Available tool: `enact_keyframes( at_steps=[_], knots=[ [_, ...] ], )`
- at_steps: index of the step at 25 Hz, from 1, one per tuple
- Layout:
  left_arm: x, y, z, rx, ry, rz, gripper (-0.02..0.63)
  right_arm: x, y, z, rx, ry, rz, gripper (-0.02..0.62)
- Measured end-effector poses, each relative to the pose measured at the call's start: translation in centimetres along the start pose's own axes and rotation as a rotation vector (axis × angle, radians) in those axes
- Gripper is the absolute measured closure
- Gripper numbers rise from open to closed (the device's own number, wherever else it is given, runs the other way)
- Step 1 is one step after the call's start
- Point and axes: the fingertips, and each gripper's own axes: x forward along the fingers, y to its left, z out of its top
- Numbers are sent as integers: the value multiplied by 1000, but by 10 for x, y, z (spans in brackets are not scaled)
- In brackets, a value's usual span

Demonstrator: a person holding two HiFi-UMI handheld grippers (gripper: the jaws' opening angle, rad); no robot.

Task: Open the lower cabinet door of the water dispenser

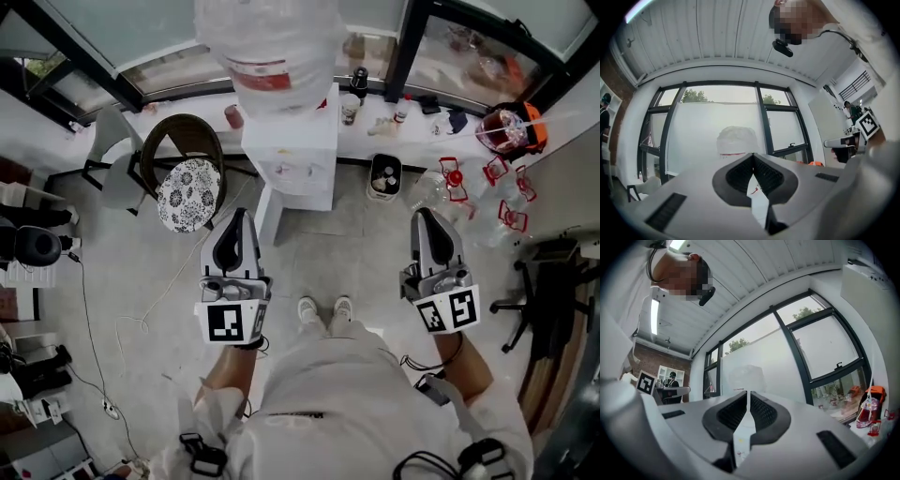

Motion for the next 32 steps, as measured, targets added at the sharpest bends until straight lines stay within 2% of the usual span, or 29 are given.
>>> enact_keyframes(
  at_steps=[5, 15, 32],
  knots=[
    [-8, -1, 6, -8, -4, -21, 604, -8, 11, 12, -14, -6, -8, 563],
    [-25, 7, 8, -1, -3, -30, 604, -24, 37, 1, -50, 62, -7, 574],
    [-29, 1, 11, -14, -17, -37, 604, -31, 37, 7, -59, 47, -31, 577]
  ],
)
